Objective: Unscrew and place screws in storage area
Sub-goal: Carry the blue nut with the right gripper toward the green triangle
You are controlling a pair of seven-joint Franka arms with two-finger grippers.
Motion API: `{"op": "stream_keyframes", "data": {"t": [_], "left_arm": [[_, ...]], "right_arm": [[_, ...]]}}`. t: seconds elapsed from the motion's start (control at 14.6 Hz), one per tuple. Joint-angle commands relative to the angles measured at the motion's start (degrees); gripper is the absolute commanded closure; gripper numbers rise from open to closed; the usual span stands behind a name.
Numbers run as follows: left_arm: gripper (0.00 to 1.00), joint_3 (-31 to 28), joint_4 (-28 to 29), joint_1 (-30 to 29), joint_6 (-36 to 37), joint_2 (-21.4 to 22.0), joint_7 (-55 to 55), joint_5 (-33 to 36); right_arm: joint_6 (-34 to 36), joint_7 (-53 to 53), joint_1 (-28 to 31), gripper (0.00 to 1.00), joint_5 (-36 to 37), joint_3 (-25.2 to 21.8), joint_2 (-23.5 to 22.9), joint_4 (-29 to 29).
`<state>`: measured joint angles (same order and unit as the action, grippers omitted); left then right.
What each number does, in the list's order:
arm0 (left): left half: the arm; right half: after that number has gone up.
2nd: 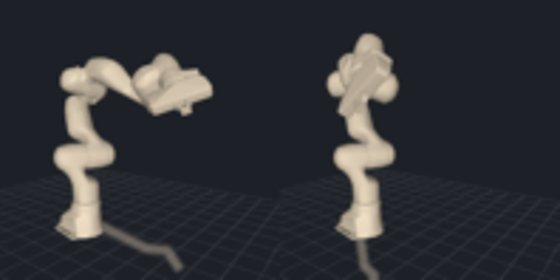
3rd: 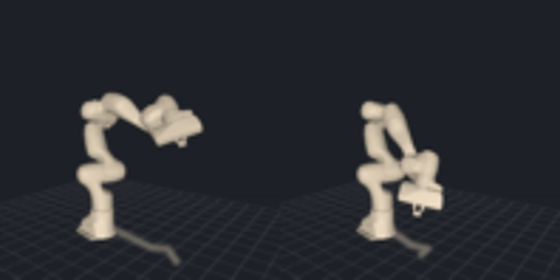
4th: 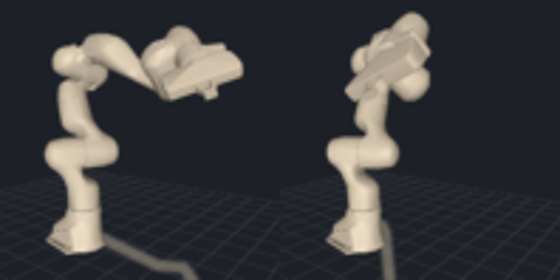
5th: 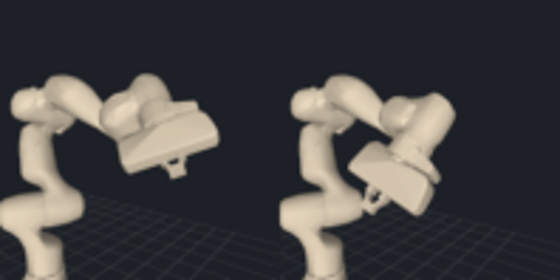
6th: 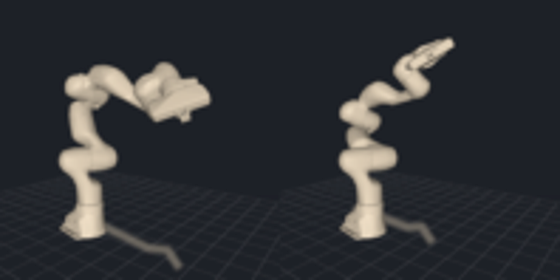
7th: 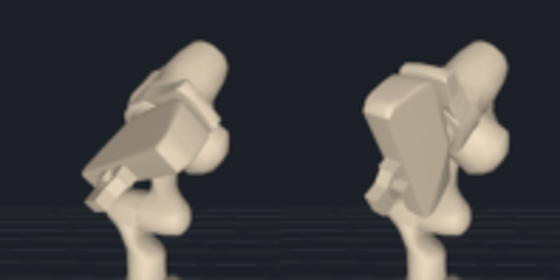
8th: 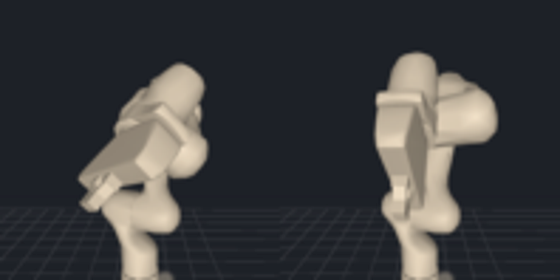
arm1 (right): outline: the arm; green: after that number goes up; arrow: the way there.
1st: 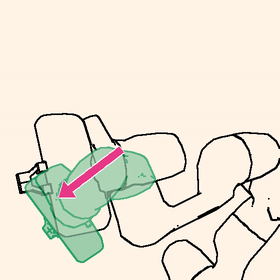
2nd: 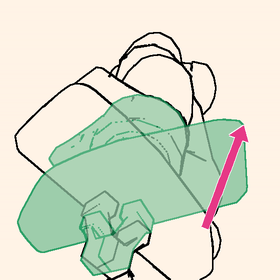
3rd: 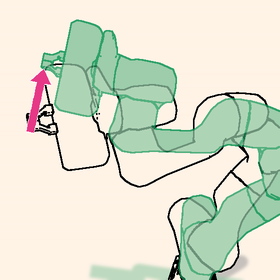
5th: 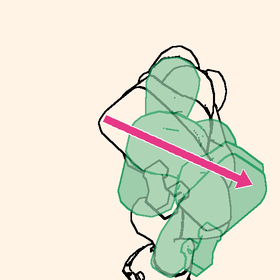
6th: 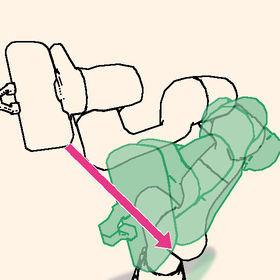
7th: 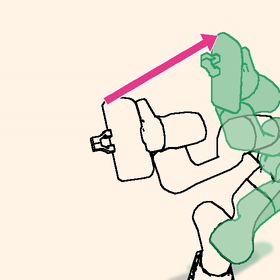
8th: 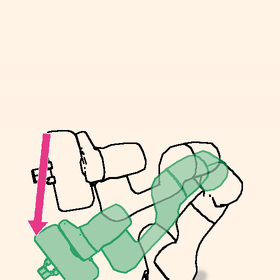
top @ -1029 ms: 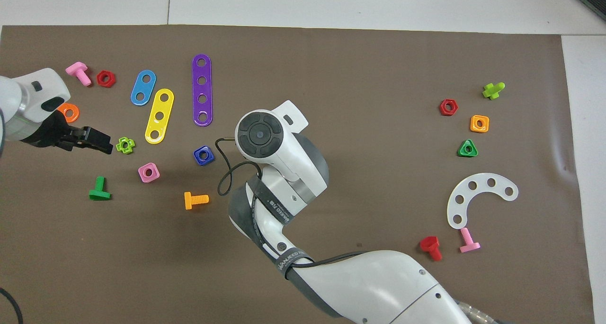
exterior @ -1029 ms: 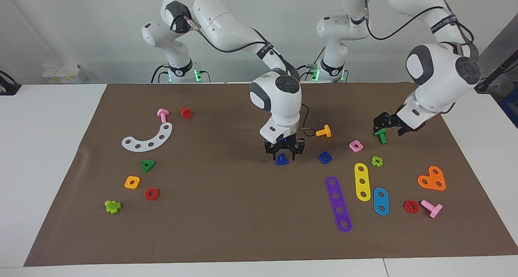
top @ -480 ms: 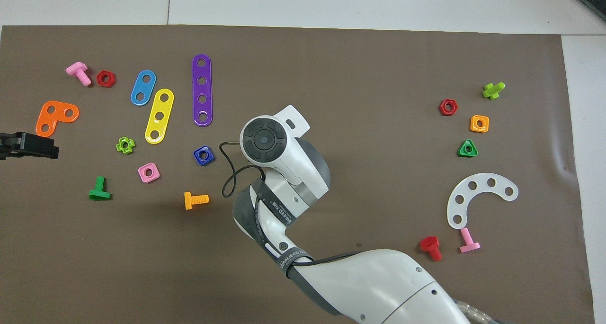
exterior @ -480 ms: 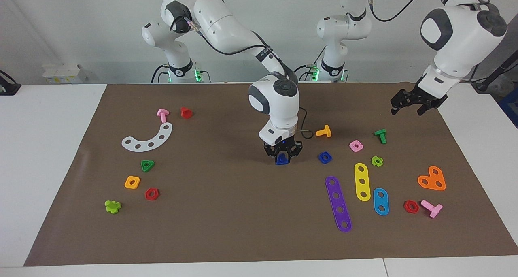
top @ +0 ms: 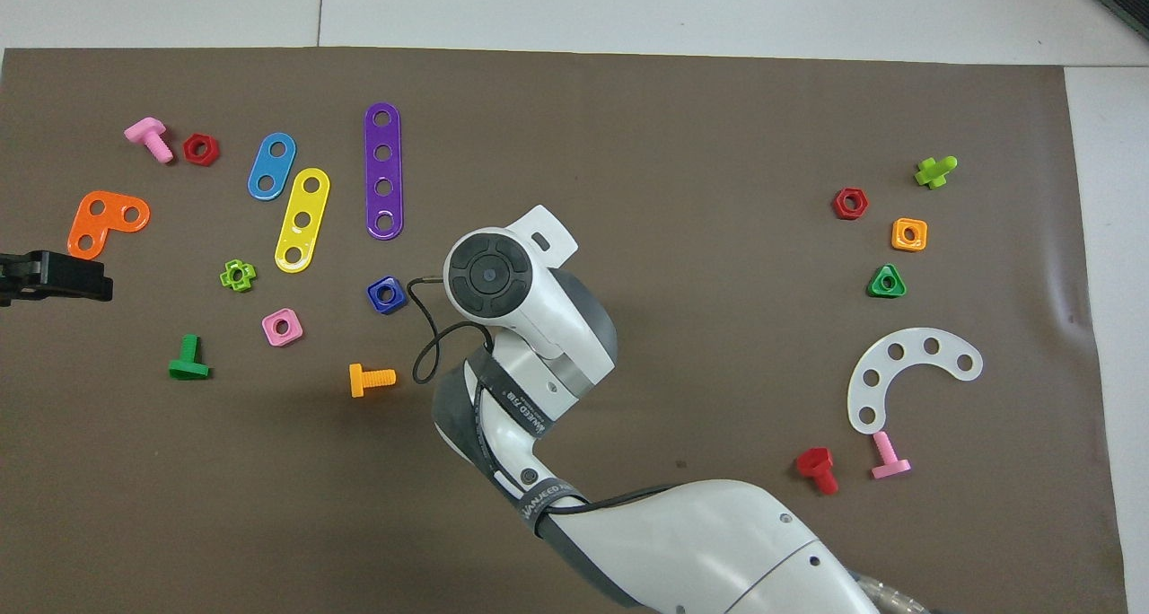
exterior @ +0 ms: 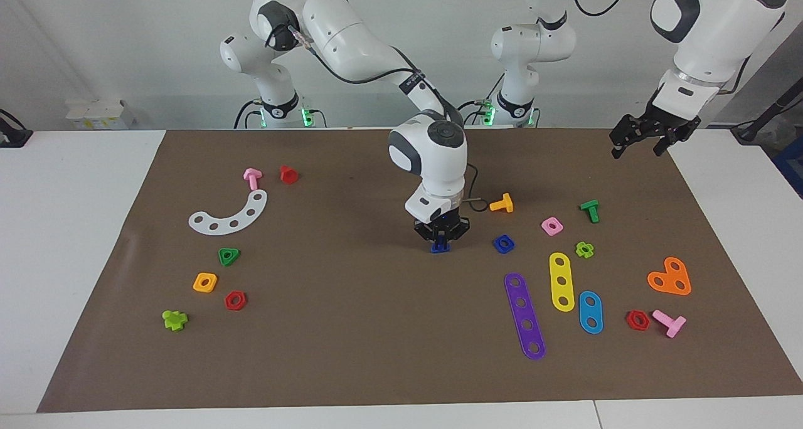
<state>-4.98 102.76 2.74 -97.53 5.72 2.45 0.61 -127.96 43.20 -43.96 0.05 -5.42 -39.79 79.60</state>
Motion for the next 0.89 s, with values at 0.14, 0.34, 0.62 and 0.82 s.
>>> {"op": "stream_keyframes", "data": {"t": [0.14, 0.34, 0.62, 0.82], "left_arm": [[0.0, -0.3, 1.2, 1.0, -0.6, 1.3, -1.2, 1.7], [0.0, -0.4, 1.2, 0.8, -0.6, 1.3, -0.8, 1.7], [0.0, -0.4, 1.2, 0.6, -0.3, 1.3, -0.8, 1.7], [0.0, -0.4, 0.8, 0.3, -1.0, 1.1, -0.8, 1.7]], "right_arm": [[1.9, -2.6, 0.9, 1.0, 1.6, -1.6, 3.1, 0.2], [1.5, -4.1, 6.1, 1.0, 6.0, -2.6, 12.7, 7.7], [1.1, -21.3, 17.6, 1.0, 6.0, -2.4, 25.1, 21.7], [0.4, -30.5, 24.5, 1.0, 5.3, -2.4, 28.4, 27.7]]}}
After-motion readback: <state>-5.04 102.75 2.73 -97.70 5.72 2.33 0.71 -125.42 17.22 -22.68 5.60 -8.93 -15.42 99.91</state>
